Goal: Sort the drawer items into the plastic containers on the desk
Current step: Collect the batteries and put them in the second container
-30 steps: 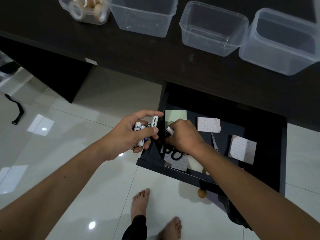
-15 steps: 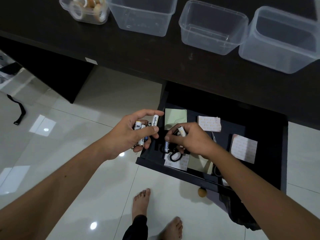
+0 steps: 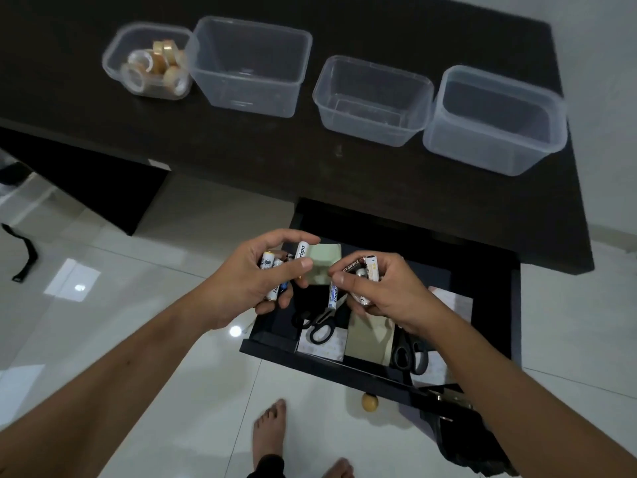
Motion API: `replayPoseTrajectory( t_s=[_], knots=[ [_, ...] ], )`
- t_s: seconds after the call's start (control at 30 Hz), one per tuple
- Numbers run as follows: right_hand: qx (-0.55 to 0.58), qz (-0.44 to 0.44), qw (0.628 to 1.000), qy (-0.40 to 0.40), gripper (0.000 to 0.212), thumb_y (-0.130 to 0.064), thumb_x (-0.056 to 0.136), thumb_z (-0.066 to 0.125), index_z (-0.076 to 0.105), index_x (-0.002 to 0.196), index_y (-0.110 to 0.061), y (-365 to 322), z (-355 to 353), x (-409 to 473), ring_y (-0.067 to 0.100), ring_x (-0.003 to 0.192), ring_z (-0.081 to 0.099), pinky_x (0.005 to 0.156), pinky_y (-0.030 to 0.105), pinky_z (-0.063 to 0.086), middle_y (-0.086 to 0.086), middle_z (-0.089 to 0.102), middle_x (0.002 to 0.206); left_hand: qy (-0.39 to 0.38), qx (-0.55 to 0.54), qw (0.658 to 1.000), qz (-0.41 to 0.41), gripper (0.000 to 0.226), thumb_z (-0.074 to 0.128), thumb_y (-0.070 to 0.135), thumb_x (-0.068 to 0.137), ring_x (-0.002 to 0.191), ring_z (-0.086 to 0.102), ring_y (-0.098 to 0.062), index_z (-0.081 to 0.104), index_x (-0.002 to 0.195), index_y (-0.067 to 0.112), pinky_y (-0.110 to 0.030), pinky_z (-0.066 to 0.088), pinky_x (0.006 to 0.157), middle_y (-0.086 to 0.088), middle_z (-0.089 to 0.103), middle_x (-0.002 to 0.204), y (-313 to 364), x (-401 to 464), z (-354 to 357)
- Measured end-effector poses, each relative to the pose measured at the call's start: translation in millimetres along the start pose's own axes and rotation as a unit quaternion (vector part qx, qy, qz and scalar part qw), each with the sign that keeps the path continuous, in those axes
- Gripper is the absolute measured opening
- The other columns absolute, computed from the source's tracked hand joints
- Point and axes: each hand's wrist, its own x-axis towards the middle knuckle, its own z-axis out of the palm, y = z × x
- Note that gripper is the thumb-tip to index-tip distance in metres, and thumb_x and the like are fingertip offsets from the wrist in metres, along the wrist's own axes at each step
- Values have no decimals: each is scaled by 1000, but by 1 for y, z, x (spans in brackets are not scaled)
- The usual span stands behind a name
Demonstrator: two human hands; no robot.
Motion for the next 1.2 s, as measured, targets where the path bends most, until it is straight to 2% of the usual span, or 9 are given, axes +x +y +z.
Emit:
replayPoseTrajectory(
  t_s=[0.1,0.2,0.33,0.43,0.57,0.77,1.07,1.2],
  knots=[
    [37,12,999,-1,11,-13,91,78,77,100,-7,1,2,-7,20,46,52,45,21,37,11,61,66,4,-7,1000,-2,34,74,30,89,56,59,-22,72,123,36,-22,36,41,-11,73,85,-2,0,3],
    [50,4,998,24,20,-19,87,78,76,103,-6,-6,-4,-8,16,45,52,40,19,29,6,60,59,16,-24,1000,7,30,74,21,94,55,60,-19,73,124,28,-22,35,39,-13,72,87,4,7,6],
    [98,-3,995,36,22,-24,85,73,78,102,-12,-30,-10,6,16,48,56,38,20,23,12,64,72,35,-30,999,21,23,71,14,98,54,57,-18,74,121,18,-22,32,41,-10,72,87,19,20,-4],
    [145,-2,989,34,21,-22,87,70,78,103,-11,-54,-8,24,16,49,56,41,23,19,9,66,77,48,-58,997,24,22,71,14,98,54,58,-17,76,119,18,-21,33,40,-8,70,82,36,31,-20],
    [169,-14,985,37,23,-20,87,69,77,105,-9,-87,5,61,15,48,56,35,16,25,9,67,76,65,-64,995,31,23,73,18,97,56,61,-16,78,118,21,-21,35,40,-7,70,83,63,46,-49],
    [134,-17,990,38,15,-13,98,66,77,108,-10,-146,27,124,16,56,58,42,20,26,8,69,78,87,-28,995,38,25,72,19,98,58,60,-12,75,122,25,-21,38,42,-5,74,89,107,75,-110],
    [113,77,980,143,25,-15,98,71,72,119,-1,-220,35,221,13,60,65,38,18,34,5,71,77,119,-8,992,39,25,70,15,101,67,70,-13,68,126,18,-24,50,47,-6,72,84,171,149,-156],
    [116,123,977,130,20,-10,99,67,70,116,0,-228,32,243,17,63,70,40,20,42,13,74,87,114,13,993,2,33,70,12,101,79,75,-15,65,132,22,-28,59,58,-12,74,108,172,178,-163]
  ],
)
